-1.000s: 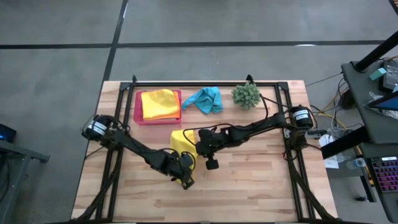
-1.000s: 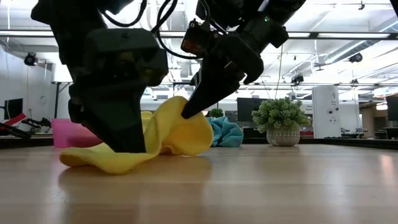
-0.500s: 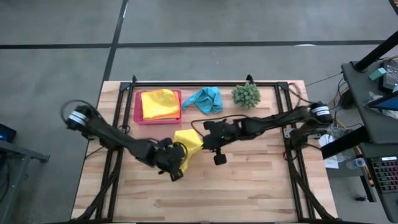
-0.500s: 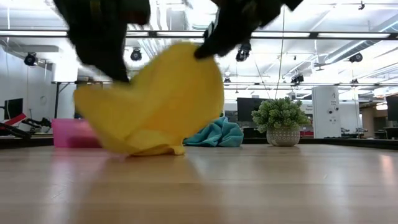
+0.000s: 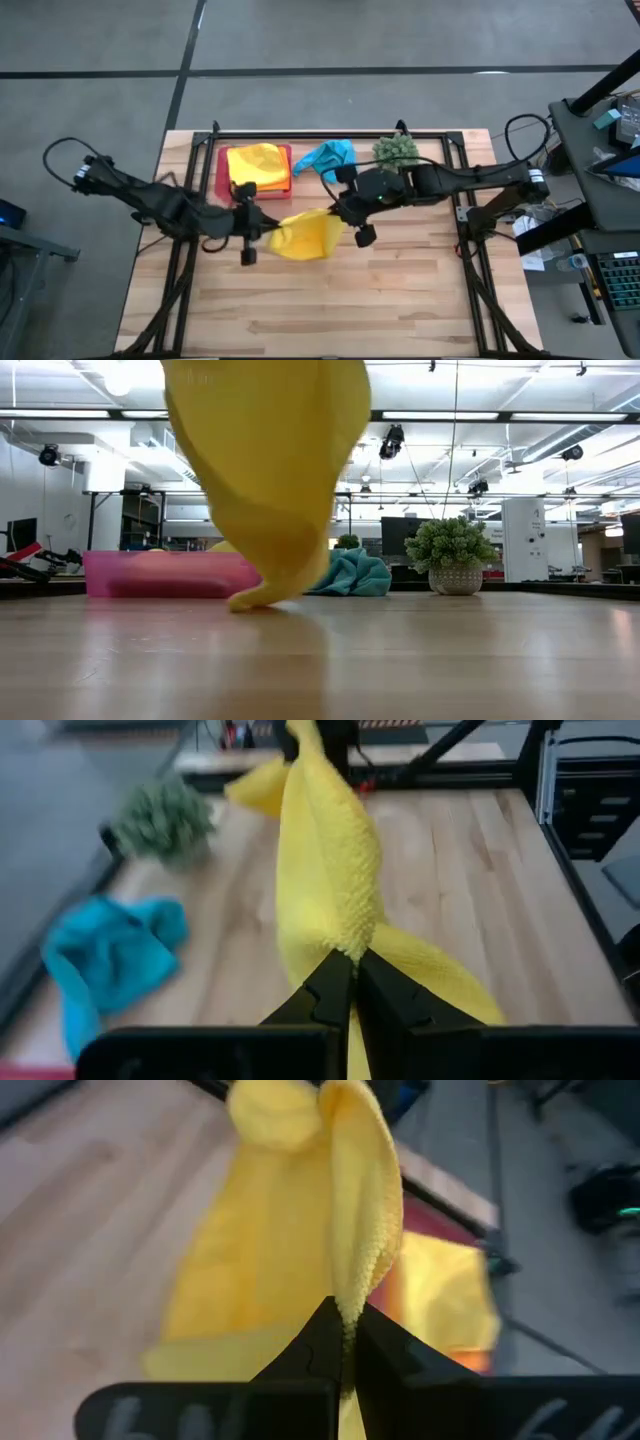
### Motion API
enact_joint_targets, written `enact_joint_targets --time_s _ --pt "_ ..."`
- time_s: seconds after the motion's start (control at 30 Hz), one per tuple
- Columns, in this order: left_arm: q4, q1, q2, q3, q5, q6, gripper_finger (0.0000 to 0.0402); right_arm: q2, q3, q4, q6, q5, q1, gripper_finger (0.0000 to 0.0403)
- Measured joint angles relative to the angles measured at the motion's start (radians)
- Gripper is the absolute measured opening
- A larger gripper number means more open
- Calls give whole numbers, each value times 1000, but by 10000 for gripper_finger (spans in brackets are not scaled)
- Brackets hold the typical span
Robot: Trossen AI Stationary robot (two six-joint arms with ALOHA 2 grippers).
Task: Fold microfiber towels
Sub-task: Fold the yellow towel
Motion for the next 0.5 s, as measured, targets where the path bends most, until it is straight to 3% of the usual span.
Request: enact_joint_targets --time_s 0.2,0.5 --pt "-8 67 -74 35 16 183 0 52 101 -21 -144 126 -52 8" --pt "-56 138 -121 163 72 310 0 118 303 -103 -291 125 -153 8"
